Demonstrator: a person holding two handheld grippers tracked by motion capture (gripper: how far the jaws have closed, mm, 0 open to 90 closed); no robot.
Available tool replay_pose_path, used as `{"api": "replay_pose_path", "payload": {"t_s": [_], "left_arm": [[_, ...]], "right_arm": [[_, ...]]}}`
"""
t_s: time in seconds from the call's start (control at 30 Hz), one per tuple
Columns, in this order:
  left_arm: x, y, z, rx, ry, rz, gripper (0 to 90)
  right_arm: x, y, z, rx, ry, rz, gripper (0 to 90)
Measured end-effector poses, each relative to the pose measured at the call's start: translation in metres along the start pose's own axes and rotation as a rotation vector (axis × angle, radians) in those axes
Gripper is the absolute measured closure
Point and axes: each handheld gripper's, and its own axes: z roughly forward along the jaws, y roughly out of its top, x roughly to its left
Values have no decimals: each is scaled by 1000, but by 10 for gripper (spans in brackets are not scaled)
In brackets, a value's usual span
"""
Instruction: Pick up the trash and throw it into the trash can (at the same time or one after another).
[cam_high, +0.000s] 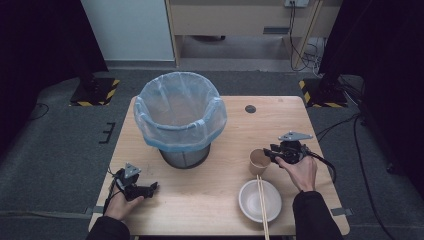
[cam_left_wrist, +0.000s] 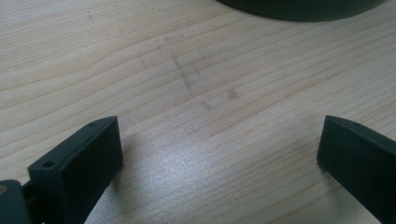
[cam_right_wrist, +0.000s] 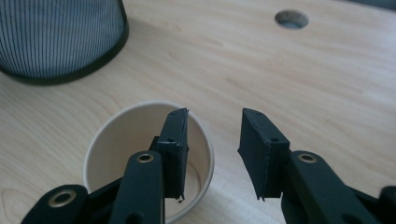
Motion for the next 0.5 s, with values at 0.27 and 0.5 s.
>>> {"api": "replay_pose_path", "payload": {"t_s": [0.27, 0.5], "left_arm": [[0, 0, 0, 0, 0, 2, 0], [0, 0, 0, -1, -1, 2, 0]], "right_arm": [[-2, -8, 9, 61, 22, 22, 699], [0, -10, 16, 101, 27, 3, 774]]}}
